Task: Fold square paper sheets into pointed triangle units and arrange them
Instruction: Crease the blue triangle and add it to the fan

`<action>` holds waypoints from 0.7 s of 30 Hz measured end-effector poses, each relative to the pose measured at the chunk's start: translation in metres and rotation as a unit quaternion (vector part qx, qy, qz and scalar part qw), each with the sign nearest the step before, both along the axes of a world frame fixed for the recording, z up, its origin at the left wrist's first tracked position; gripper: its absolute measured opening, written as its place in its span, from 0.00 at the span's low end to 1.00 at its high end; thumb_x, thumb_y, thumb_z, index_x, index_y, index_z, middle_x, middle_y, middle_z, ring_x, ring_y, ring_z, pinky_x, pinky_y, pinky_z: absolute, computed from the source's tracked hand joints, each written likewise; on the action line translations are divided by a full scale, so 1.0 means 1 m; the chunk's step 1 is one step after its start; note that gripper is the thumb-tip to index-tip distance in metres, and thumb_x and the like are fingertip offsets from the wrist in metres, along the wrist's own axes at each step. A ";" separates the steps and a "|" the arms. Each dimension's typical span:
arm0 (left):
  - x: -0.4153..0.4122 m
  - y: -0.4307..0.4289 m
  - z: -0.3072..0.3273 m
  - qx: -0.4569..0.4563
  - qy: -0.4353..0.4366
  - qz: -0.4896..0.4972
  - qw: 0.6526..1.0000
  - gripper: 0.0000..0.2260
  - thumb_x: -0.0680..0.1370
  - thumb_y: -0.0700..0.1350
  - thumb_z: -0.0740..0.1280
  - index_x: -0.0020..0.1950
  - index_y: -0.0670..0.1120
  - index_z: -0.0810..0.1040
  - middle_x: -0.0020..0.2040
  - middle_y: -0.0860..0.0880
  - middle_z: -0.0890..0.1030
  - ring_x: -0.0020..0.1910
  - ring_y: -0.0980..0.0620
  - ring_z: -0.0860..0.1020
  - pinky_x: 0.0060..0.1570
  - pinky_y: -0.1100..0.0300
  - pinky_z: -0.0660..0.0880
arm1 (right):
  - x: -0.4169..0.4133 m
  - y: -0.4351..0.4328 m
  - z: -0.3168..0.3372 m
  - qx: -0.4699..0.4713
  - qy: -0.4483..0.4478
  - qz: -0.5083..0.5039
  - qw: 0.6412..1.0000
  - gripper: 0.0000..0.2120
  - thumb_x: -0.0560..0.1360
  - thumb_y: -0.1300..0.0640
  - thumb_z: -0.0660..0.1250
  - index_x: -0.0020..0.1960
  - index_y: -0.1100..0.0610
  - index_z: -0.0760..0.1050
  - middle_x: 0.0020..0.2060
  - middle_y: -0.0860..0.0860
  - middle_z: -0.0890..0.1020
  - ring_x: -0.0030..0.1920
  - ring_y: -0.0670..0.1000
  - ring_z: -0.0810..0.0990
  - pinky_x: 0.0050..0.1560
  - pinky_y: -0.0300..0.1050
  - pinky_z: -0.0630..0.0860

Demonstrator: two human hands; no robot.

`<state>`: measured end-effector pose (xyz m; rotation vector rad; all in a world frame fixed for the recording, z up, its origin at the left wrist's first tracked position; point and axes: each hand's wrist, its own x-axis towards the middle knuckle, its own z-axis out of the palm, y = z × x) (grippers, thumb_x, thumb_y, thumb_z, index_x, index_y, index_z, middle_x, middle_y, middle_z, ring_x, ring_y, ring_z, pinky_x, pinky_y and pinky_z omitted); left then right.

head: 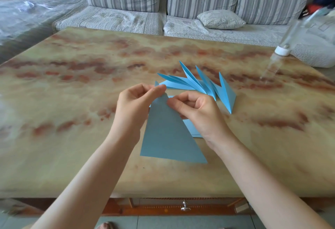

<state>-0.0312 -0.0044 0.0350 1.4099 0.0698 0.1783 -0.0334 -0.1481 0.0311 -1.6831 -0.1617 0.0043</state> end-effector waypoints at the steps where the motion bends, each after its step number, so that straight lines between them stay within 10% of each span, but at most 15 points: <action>1: 0.001 0.002 0.001 0.006 -0.008 0.022 1.000 0.10 0.74 0.44 0.72 0.33 0.46 0.76 0.31 0.53 0.78 0.33 0.55 0.74 0.35 0.63 0.71 | 0.000 0.000 -0.001 -0.007 0.001 0.001 1.000 0.03 0.74 0.60 0.71 0.42 0.59 0.81 0.39 0.56 0.85 0.39 0.50 0.82 0.47 0.47 0.79; 21: 0.022 0.042 -0.001 0.031 -0.019 0.160 0.986 0.10 0.74 0.46 0.72 0.34 0.48 0.76 0.25 0.56 0.74 0.25 0.59 0.69 0.29 0.65 0.68 | -0.007 -0.029 -0.009 -0.095 0.021 0.079 0.992 0.06 0.74 0.60 0.71 0.40 0.62 0.80 0.39 0.66 0.82 0.38 0.58 0.79 0.42 0.43 0.74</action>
